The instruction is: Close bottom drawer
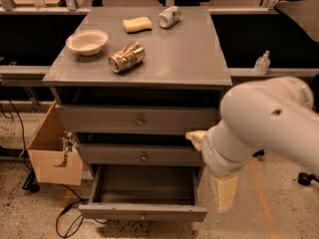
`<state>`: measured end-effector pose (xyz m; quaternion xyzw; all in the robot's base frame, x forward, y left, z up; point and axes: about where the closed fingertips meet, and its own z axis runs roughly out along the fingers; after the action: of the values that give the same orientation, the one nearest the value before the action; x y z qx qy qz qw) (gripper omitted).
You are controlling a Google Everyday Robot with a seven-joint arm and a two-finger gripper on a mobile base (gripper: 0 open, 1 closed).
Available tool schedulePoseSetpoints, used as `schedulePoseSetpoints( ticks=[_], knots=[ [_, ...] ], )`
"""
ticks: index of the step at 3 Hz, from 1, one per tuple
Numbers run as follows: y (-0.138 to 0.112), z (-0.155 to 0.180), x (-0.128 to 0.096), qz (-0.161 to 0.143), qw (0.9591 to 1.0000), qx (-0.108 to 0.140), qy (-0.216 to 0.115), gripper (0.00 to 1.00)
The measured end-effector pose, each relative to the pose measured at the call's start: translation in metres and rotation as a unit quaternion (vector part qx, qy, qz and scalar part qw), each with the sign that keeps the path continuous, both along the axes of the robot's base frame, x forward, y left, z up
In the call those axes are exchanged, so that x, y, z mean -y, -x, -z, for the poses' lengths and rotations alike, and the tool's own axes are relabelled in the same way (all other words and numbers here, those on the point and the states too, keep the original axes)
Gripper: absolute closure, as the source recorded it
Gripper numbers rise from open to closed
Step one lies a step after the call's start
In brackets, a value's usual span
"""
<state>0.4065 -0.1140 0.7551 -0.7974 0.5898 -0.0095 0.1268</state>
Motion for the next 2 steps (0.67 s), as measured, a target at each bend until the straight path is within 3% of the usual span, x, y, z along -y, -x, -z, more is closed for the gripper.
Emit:
schedulePoseSetpoints(
  ticks=[1,2],
  knots=[
    [0.0237,0.0825,-0.014,-0.026,0.9974,-0.04,0.055,0.0],
    [0.0233,0.0817,-0.0143,-0.027,0.9974,-0.039,0.054,0.0]
  ],
)
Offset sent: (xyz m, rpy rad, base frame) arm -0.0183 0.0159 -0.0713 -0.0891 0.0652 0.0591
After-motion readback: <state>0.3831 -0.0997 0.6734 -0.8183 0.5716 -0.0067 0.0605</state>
